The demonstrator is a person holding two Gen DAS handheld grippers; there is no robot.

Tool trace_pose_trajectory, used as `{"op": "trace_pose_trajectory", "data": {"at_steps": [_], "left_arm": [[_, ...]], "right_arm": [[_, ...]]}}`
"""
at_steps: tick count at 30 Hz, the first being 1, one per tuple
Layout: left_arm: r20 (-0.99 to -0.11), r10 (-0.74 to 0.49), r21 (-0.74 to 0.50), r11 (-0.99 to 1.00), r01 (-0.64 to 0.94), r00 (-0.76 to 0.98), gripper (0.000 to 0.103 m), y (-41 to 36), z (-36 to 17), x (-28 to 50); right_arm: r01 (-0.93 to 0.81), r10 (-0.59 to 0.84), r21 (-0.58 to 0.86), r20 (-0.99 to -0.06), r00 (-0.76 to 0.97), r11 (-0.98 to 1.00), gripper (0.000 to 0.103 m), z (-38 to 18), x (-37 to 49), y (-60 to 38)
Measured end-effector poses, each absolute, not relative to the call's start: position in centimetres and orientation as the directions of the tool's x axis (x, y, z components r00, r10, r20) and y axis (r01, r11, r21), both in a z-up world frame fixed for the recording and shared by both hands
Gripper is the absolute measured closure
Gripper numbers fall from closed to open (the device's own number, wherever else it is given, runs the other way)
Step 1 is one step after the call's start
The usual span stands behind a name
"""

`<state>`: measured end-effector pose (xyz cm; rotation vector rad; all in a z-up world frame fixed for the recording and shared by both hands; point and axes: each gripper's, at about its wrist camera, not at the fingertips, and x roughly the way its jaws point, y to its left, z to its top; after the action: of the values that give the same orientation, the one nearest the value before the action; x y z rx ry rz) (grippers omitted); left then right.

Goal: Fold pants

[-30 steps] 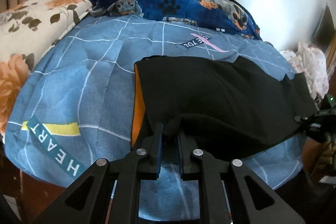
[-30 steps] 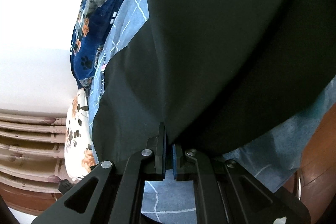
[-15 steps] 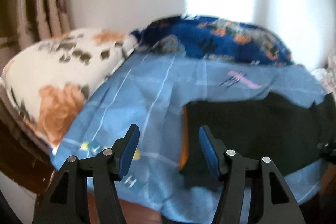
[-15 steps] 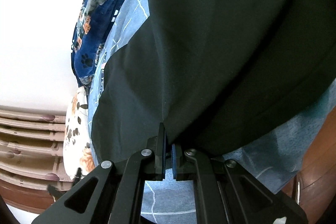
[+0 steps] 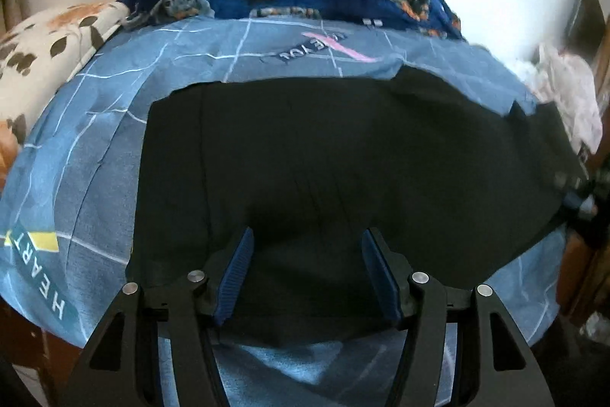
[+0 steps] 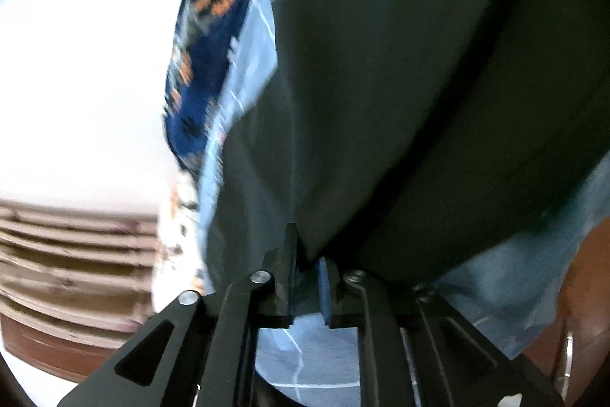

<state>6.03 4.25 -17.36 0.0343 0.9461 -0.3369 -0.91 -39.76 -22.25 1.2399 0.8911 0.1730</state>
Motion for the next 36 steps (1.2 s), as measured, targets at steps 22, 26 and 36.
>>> {"op": "trace_pose_trajectory", "data": {"at_steps": [22,26,36], "left_arm": [[-0.818,-0.221,-0.077,0.957,0.280,0.530,0.040,3.6,-17.4,6.7],[-0.823,-0.219,-0.069,0.955,0.289,0.524,0.038,3.7,-17.4,6.9],[-0.825,-0.217,-0.066,0.954,0.293,0.522,0.036,3.8,-17.4,7.1]], "right_arm": [[0.307,0.090,0.936,-0.325,0.941,0.172,0.094,-19.5,-4.3,-68.9],[0.324,0.022,0.922,-0.336,0.942,0.211,0.097,-18.7,-7.2,-68.5],[0.529,-0.026,0.770,-0.558,0.830,0.356,0.095,-19.8,-13.3,-67.4]]}}
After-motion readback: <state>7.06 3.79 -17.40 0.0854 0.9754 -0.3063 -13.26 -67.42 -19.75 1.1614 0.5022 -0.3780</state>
